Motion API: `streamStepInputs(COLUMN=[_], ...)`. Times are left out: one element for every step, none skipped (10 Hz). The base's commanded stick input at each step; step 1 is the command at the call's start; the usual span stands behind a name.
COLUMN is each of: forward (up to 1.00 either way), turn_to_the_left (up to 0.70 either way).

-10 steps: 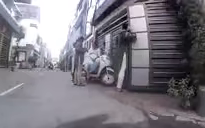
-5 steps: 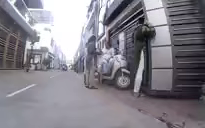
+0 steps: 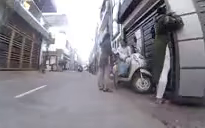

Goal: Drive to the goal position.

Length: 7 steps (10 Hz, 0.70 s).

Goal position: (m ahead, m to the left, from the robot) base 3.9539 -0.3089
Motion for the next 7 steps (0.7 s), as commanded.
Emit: streamStepInputs(forward=[0.7, 0.7, 0.7, 0.7, 0.7, 0.7, 0.7], turn_to_the_left=[0.35, 0.35, 0.35, 0.35, 0.35, 0.35, 0.35])
